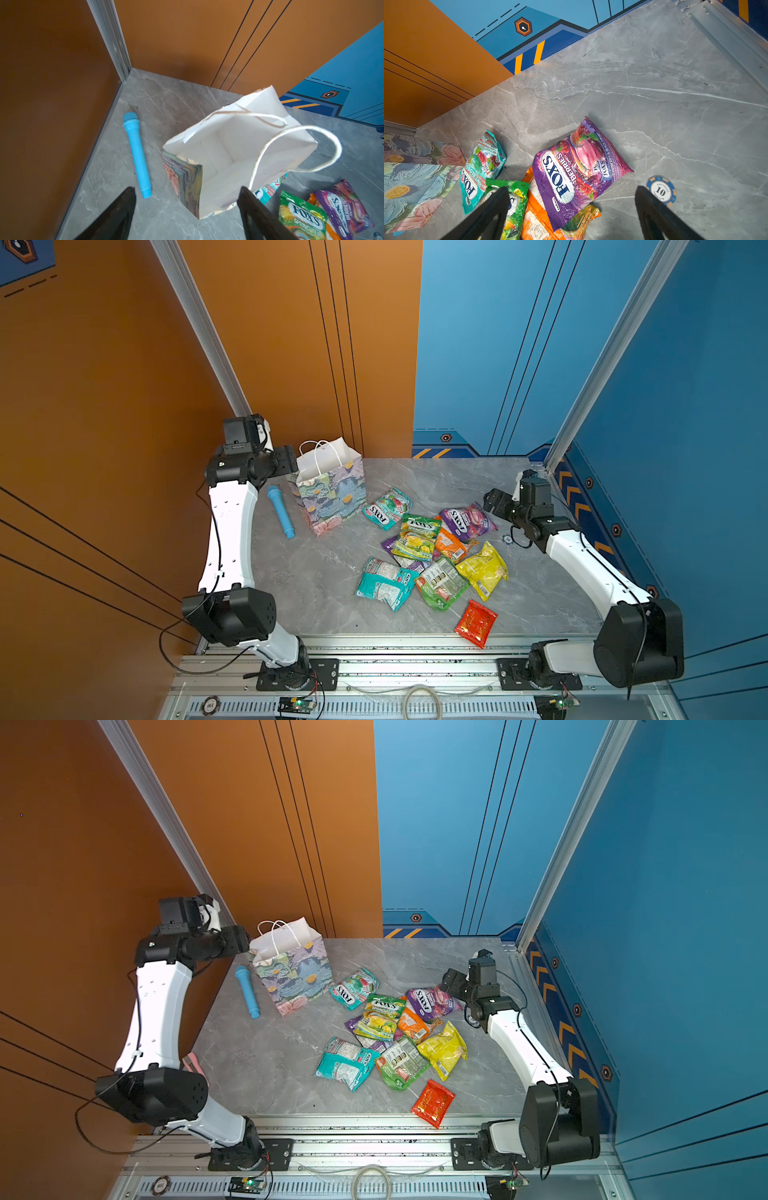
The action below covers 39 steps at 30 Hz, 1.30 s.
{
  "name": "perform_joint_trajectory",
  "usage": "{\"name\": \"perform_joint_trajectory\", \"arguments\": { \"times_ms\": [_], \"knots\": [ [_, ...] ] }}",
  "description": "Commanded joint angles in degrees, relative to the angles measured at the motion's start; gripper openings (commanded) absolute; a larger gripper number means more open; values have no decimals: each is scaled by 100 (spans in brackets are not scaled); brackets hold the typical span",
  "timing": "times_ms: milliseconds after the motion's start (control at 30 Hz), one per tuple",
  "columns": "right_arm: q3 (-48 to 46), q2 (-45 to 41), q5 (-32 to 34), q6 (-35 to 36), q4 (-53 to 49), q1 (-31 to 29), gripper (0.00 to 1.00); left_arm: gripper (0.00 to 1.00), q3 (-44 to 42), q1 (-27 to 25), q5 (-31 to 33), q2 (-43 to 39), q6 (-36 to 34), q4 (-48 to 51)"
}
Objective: Place the snacks into the paper bag
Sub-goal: 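Raise the left gripper above the paper bag while the right gripper nears the candy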
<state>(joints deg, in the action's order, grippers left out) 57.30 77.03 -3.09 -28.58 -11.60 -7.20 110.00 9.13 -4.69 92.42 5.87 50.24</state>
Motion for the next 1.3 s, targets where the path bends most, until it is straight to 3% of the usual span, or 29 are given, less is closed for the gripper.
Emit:
{"name": "perform_joint_trajectory", "arguments": {
  "times_ms": [0, 667, 967, 1267],
  "knots": [
    [-180, -178, -88, -76, -109, -33, 95, 79, 661, -159, 456, 352, -500, 427],
    [-265, -171, -264, -104, -96, -18, 96, 70, 2089, -574, 1168, 1881, -1255, 820],
    [-326, -182, -344, -161, -36, -9, 95, 70, 2098, -813, 1537, 2001, -1256, 818],
    [-330, -141, -418, -157, 12, -1, 96, 68, 1894, -1027, 2523, 2223, -1090, 819]
  ]
}}
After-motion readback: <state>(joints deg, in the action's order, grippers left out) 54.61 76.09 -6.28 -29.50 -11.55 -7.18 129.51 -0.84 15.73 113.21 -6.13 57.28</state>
